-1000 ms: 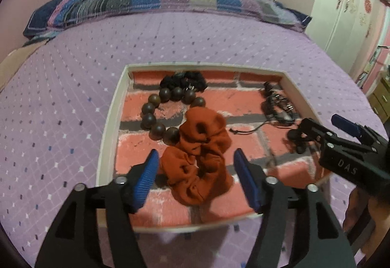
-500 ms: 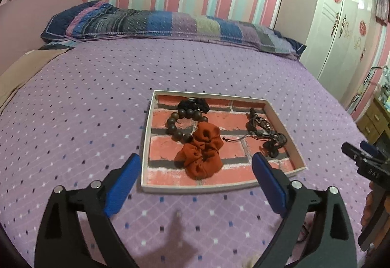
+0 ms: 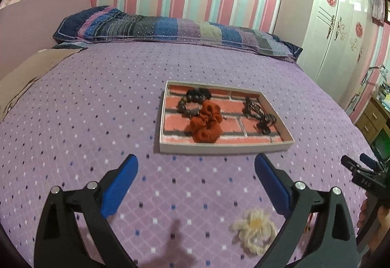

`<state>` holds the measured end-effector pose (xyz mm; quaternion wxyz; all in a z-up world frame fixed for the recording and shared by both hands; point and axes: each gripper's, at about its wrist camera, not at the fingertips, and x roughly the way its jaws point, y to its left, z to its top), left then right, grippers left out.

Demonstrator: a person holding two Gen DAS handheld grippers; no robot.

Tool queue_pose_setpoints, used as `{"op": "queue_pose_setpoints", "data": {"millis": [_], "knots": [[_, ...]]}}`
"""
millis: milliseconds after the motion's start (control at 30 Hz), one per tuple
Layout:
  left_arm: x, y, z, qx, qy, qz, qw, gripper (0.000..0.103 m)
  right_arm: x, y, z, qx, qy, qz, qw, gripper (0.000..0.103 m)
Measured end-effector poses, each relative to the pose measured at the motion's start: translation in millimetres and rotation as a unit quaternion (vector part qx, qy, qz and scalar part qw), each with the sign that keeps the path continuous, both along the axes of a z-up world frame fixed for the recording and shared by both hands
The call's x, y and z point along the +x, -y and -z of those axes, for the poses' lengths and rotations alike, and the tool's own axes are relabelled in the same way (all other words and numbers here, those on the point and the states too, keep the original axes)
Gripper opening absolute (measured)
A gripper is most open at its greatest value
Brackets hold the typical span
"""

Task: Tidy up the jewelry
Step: 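Move the left gripper to the cream flower scrunchie while the right approaches the red tassel charm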

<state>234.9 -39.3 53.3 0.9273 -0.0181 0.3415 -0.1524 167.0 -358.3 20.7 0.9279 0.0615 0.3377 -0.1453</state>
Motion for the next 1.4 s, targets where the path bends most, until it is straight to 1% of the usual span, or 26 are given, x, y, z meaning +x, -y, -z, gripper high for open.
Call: {"op": "queue_pose_setpoints", "data": {"millis": [100, 167, 300, 500, 667, 733, 900, 1167, 1367, 1400], "knots": [[-14.4, 2.7, 9.2, -0.003, -0.007, 0.006, 0.9999, 0.094, -17.9, -1.2, 1.1, 0.012, 0.02, -0.006, 1.0, 0.099], [-24.6, 4.0, 17.2, -0.005, -0.014, 0.008, 0.9999, 0.094, -31.9, -2.0, 3.8, 0.013, 0.029, 0.001, 1.0, 0.099], [-44.1, 6.1, 35.4, 0.004, -0.02, 0.004, 0.9998, 0.094, -52.2, -3.7, 13.6, 0.006, 0.027, 0.012, 1.0, 0.099], [-68.0, 6.0, 62.1, 0.012, -0.034, 0.0, 0.9994, 0.094, -93.3, -15.2, 31.8, -0.026, 0.034, 0.008, 0.999, 0.099], [-79.1, 7.0, 80.8, 0.007, -0.051, 0.005, 0.9986, 0.094, -104.9, -17.8, 43.0, -0.032, 0.022, -0.003, 0.999, 0.099], [-81.3, 8.4, 84.2, 0.006, -0.054, 0.008, 0.9985, 0.094, -105.5, -17.6, 44.9, -0.032, 0.02, -0.001, 0.999, 0.099], [-83.4, 13.0, 84.3, 0.006, -0.056, 0.014, 0.9983, 0.094, -102.8, -18.2, 47.7, -0.011, 0.023, 0.0, 1.0, 0.099], [-75.3, 22.6, 84.9, 0.01, -0.058, 0.02, 0.9981, 0.094, -77.4, -19.0, 50.8, -0.009, 0.012, -0.009, 1.0, 0.098], [-65.2, 30.4, 94.5, 0.016, -0.07, 0.026, 0.9971, 0.094, -47.4, -16.2, 53.6, 0.001, -0.005, -0.023, 1.0, 0.093], [-63.4, 32.1, 96.2, 0.018, -0.072, 0.028, 0.9969, 0.094, -44.1, -15.8, 53.9, 0.003, -0.008, -0.026, 1.0, 0.091]]}}
